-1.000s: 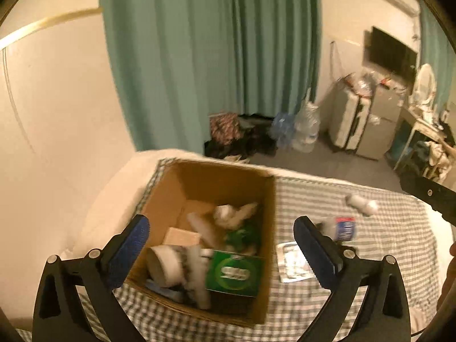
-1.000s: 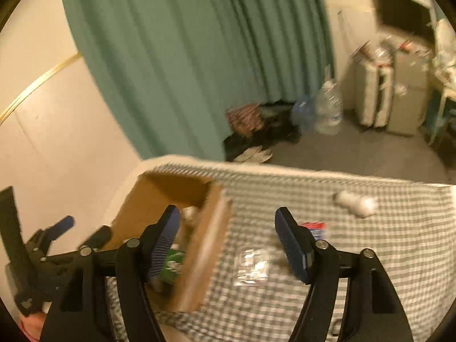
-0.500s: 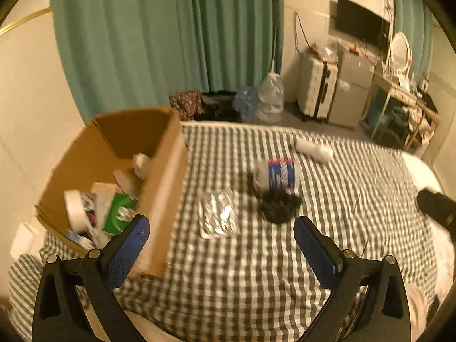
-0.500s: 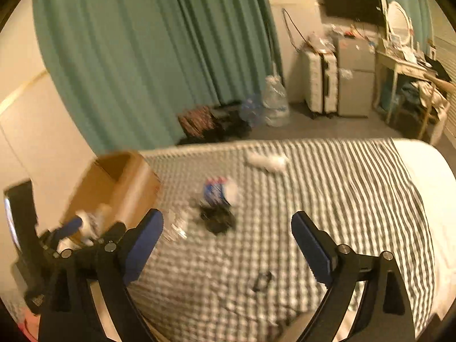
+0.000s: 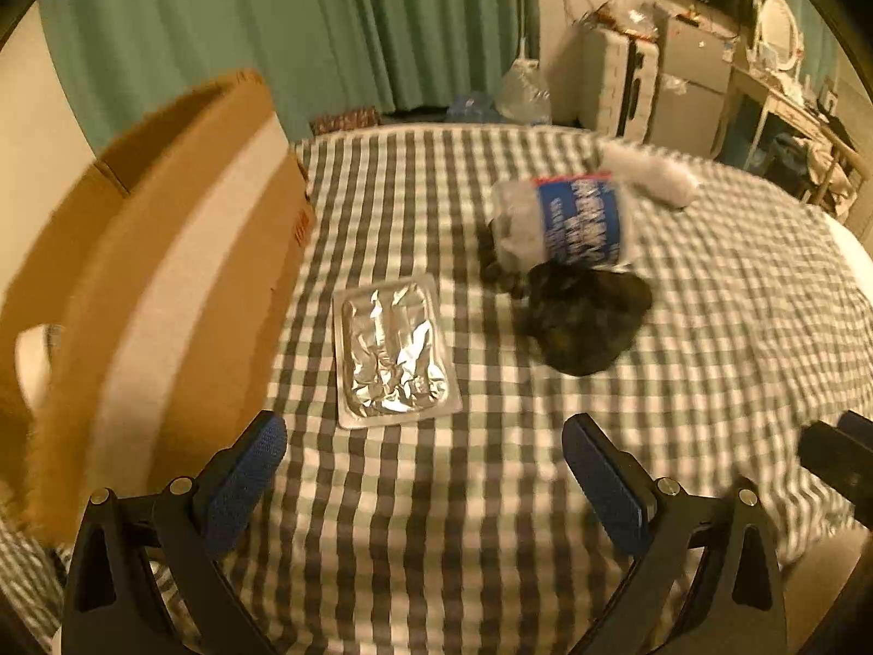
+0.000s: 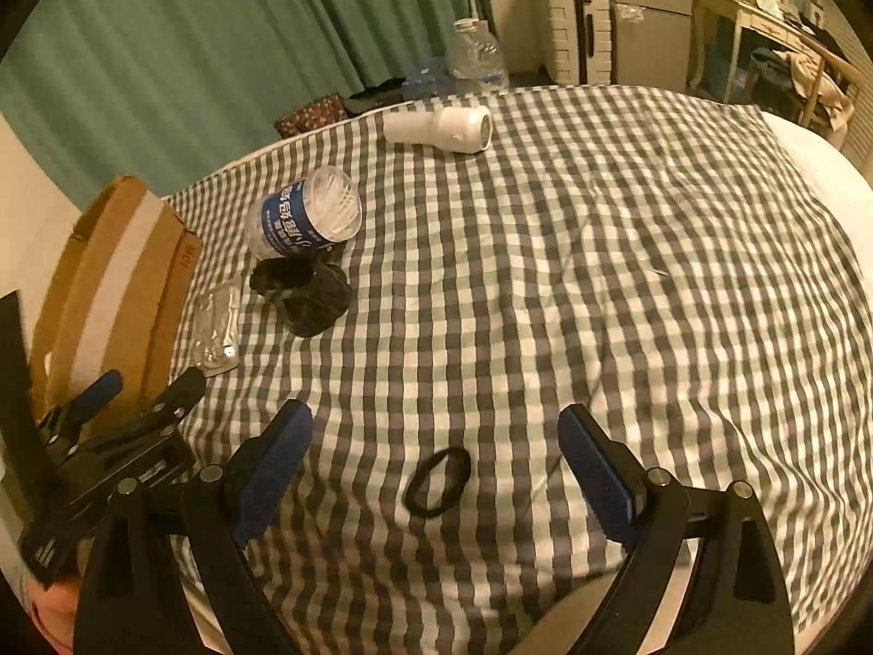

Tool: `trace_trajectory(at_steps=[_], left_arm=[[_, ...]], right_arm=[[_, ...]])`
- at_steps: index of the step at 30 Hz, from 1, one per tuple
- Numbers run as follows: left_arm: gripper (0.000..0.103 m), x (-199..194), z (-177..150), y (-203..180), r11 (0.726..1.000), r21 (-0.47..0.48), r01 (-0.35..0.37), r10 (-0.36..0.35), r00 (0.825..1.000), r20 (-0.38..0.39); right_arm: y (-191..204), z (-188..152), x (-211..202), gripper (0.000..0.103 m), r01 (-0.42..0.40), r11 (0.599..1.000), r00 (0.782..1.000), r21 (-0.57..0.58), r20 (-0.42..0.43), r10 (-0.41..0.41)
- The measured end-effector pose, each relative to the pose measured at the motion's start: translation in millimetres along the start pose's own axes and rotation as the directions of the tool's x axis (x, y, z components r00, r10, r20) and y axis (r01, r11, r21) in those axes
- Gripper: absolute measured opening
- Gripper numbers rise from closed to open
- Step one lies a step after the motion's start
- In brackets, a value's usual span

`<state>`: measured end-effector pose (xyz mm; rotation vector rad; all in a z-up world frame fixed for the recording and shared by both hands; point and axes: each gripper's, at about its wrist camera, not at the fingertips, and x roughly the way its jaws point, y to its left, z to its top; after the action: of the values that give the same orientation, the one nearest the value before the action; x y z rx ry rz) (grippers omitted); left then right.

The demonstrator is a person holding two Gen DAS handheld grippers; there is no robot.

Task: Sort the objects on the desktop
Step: 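Grasp the foil blister pack with the left tool while the right tool grasps the black headband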

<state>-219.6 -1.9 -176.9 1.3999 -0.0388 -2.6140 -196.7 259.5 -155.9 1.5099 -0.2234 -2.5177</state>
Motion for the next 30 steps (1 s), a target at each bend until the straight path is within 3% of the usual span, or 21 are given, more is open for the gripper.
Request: trace_trajectory(at_steps=[5,8,12,14,16,18,21,26,30], left_arm=[[0.103,46,13,8,0.999,-0.035,-0.035,0.033,0.998,-0.056],[0.103,66,18,14,0.997,-0.069,-0.016,0.010,0.996,-0.083],[0.103,84,23,10,0.999,-0.045,-0.007,0.002,0.994,-0.106],[0.101,85,24,14,0.997,-0.070,0.027,-0.033,0.996,-0.088],[0.090,86,24,19,0.993,-0.093,0.071,-0.079,0.993,-0.084],[0.070,84,24,30,0.987,-0.133,0.087,-0.098,0.992,-0.079],[0.070,81,25,42,0.977,-0.171,0.131,-0.146,0.986,-0.078],[0.070,75,20,38,0.986,-0.129,0.108,-0.118,0.990,-0.077],[0.070,69,19,39,0.989,-0.121,0.090,-0.100,0.992,-0.079]], right_arm=[[-2,6,24,0.092,-0.008,1.000,0.999,0.013,-0.034,0.009],[-2,10,34,0.092,0.000,1.000,0.999,0.005,-0.053,0.001],[5,20,40,0.092,0.005,1.000,0.999,-0.028,-0.036,-0.006],[11,26,42,0.092,-0.004,0.999,1.000,-0.045,-0.024,0.003],[20,33,49,0.092,-0.009,0.997,1.000,-0.077,-0.013,0.008],[30,37,51,0.092,-0.003,0.993,1.000,-0.115,0.000,0.003],[47,43,51,0.092,-0.026,0.984,0.999,-0.176,0.026,0.031],[75,55,61,0.092,-0.068,0.959,0.995,-0.274,0.051,0.085],[97,65,86,0.092,-0.045,0.931,0.996,-0.363,0.053,0.069]])
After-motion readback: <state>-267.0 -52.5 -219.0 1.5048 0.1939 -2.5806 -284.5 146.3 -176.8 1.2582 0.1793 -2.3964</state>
